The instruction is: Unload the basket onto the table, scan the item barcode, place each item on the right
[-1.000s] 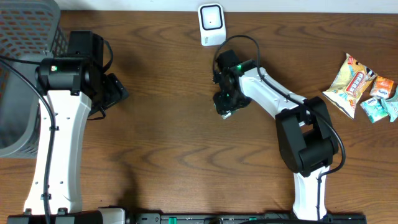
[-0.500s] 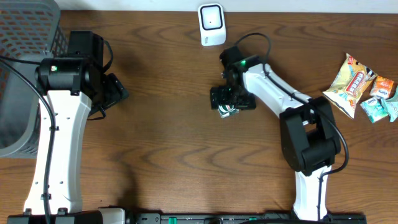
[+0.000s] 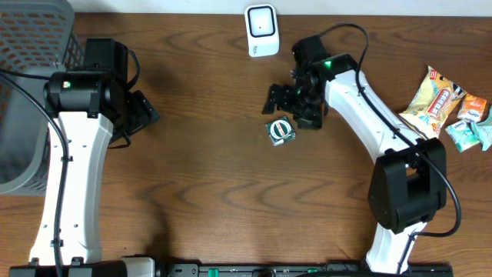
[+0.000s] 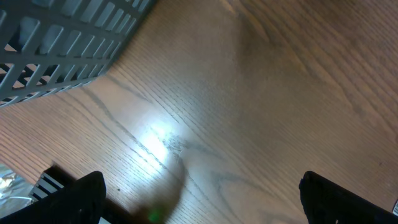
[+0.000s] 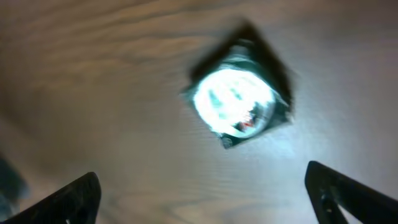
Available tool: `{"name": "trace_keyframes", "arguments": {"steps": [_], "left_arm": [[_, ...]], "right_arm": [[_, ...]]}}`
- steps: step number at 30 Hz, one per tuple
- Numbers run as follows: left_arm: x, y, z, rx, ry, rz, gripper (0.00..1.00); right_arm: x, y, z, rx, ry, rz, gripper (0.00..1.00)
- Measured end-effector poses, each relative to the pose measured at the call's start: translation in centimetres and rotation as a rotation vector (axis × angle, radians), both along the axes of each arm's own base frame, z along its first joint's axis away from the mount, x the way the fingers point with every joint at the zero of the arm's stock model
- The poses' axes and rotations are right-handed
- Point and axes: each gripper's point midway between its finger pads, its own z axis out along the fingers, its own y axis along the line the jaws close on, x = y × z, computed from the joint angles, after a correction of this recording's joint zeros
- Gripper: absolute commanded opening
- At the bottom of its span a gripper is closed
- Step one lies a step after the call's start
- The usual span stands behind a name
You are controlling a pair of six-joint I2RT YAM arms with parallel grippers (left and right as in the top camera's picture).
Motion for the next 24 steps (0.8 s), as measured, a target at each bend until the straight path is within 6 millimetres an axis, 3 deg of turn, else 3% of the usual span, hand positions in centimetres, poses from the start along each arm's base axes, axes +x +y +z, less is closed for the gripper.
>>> {"name": "trace_keyframes", "arguments": {"steps": [4,9,18,24], "left_arm": [[0.0,0.0,0.0,0.000,0.000,0.000,0.98],[0.0,0.0,0.0,0.000,0.000,0.000,0.98],[0.0,0.0,0.0,0.000,0.000,0.000,0.98],[0.0,0.0,0.0,0.000,0.000,0.000,0.98]], "right_arm": [[-0.2,-1.3,-1.1,-0.095,0.060,-0.252,0.99],[0.4,-1.1,-2.5,-0.119,0.046,-0.422,0.98],[1.4,-0.8,-4.0,-0.118,0.032,-0.500,0.96],[1.1,-0.9,-6.2,-0.148,0.076,-0.510,0.92]]}}
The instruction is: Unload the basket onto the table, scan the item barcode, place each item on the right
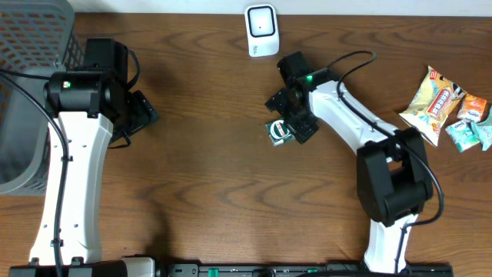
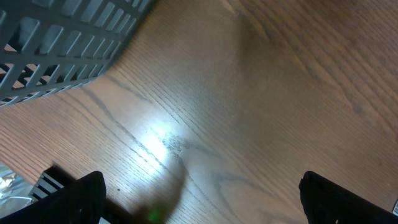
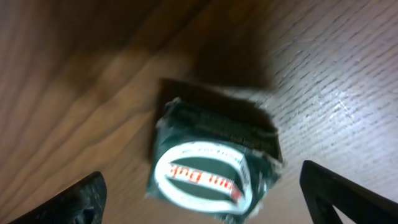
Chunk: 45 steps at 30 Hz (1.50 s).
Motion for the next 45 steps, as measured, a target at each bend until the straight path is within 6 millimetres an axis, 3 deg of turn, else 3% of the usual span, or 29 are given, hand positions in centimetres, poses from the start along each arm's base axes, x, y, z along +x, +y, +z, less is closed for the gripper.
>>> {"name": "trace_keyframes", "arguments": {"steps": [11,25,31,35,41,45], "left_arm": [[0.0,0.0,0.0,0.000,0.000,0.000,0.98],[0.0,0.0,0.0,0.000,0.000,0.000,0.98],[0.0,0.0,0.0,0.000,0.000,0.000,0.98],[0.0,0.0,0.0,0.000,0.000,0.000,0.98],[0.0,0.0,0.0,0.000,0.000,0.000,0.98],[0.0,0.0,0.0,0.000,0.000,0.000,0.98]], "right_arm": [[-1.5,1.5,-2.5,-0.021,0.059,0.039,0.90],[-1.6,1.1,-2.7,-0.056,0.055,0.042,0.66],[-1.3,0.9,-2.5,-0.065,0.035,0.144,0.64],[0.2,0.7,-1.5,-0.066,-0.020,0.244,0.63],[5.3,1.9,3.0,-0.068,-0.225,0.424,0.61],[8.3,2.2,6.6,-0.121,-0.362,0.498,0.75]]}}
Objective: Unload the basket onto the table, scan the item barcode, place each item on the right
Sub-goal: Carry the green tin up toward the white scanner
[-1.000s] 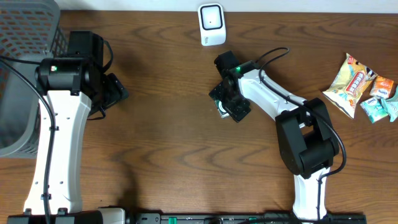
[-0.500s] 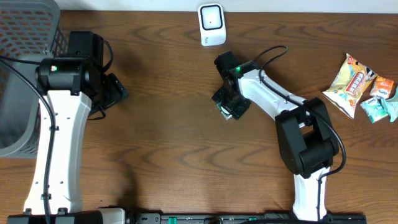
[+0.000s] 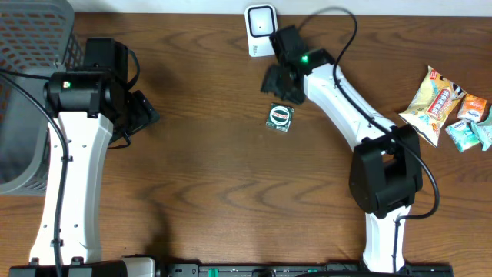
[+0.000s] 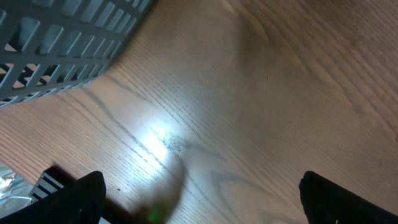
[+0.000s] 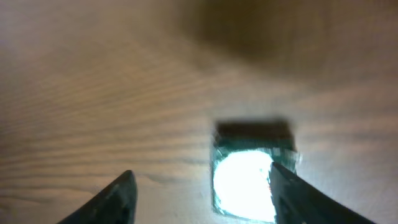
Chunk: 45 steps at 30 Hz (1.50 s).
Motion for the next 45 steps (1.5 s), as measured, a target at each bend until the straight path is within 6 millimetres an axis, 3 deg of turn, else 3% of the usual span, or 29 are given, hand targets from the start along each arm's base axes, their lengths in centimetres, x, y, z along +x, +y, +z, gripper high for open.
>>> {"name": "trace_keyframes", "arguments": {"steps": [3,8,15,19,26,32,45], "left_arm": [[0.0,0.0,0.0,0.000,0.000,0.000,0.98],[0.0,0.0,0.0,0.000,0.000,0.000,0.98],[0.0,0.0,0.0,0.000,0.000,0.000,0.98],[0.0,0.0,0.0,0.000,0.000,0.000,0.98],[0.0,0.0,0.0,0.000,0.000,0.000,0.98],[0.0,0.0,0.0,0.000,0.000,0.000,0.98],[0.0,0.0,0.0,0.000,0.000,0.000,0.98]], "right_arm": [[0.9,-0.1,1.3,-0.032,-0.051,0.038,0.83],[-0.5,-1.1,0.1,-0.091,0.007,0.064,0.99],[-3.7,-2.5,-2.5,-0.146,0.138,0.081,0.99],[-3.8,-2.1,-3.7,-0.123,0.138,0.090,0.99],[-4.7,-1.0,-7.6,-0.104,0.117,0.119,0.91],[-5.7,-0.7,-9.0,-0.120,0.119,0.133,0.61],[-5.3,-1.0,-9.0,-0.145,0.097,0.154,0.54]]}}
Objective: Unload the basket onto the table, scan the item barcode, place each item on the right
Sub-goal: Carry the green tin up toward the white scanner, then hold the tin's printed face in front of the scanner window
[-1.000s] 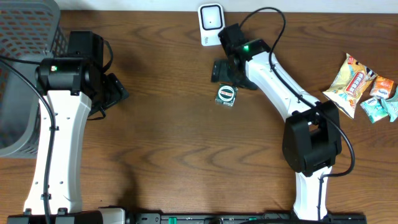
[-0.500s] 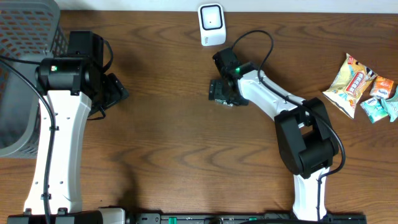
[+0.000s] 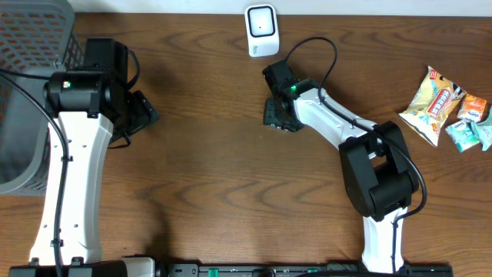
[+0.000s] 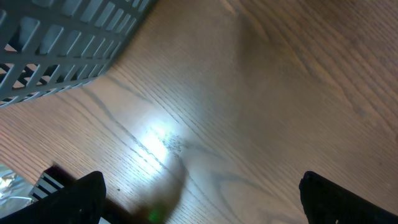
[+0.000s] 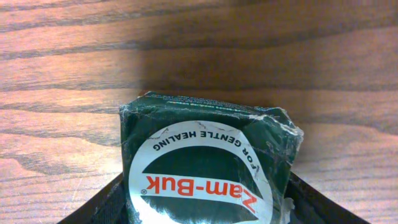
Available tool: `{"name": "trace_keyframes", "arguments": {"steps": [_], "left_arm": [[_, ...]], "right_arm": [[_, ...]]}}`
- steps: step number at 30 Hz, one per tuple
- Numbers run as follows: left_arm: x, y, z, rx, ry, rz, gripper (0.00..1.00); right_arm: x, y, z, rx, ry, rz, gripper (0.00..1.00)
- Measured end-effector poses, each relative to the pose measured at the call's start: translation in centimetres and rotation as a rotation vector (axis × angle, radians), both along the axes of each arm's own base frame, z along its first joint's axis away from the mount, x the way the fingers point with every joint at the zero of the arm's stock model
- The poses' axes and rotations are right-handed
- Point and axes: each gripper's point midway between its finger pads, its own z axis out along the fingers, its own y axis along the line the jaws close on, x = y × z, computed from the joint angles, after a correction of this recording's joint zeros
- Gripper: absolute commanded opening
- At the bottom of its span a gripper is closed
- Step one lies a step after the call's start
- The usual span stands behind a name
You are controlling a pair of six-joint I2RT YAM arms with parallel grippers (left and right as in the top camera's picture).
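A dark green Zam-Buk box [image 5: 208, 134] with a white oval label lies on the wooden table [image 3: 215, 177]. My right gripper [image 5: 205, 190] is down over it, one finger against each side of the box. Seen from overhead, the right gripper [image 3: 277, 113] covers nearly all of the box, a little below the white scanner [image 3: 262, 30] at the table's far edge. My left gripper [image 4: 199, 202] hangs open over bare wood at the left, holding nothing.
A grey mesh basket [image 3: 27, 54] stands at the far left, and its corner shows in the left wrist view as the basket [image 4: 62, 43]. Several snack packets [image 3: 450, 104] lie at the right edge of the table.
My right gripper was above and just beyond the box, near the scanner. Now it is lower, with its fingers against the box's sides. The left arm has not moved.
My right gripper hovered open just above the box in mid-table, then stood right over it. After that it was up by the scanner and the box lay a little farther back. Now the gripper is closed around the box there. The left arm stayed still throughout.
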Motion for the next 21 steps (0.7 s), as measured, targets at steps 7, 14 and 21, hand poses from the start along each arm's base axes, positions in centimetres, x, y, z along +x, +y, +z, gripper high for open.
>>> {"name": "trace_keyframes", "arguments": {"steps": [7,14,21], "left_arm": [[0.0,0.0,0.0,0.000,0.000,0.000,0.98],[0.0,0.0,0.0,0.000,0.000,0.000,0.98],[0.0,0.0,0.0,0.000,-0.001,0.000,0.98]], "right_arm": [[3.4,1.4,3.8,0.012,-0.112,0.112,0.51],[11.3,3.0,11.2,0.030,-0.475,0.186,0.48],[16.9,3.5,18.6,0.065,-0.847,0.120,0.45]]}}
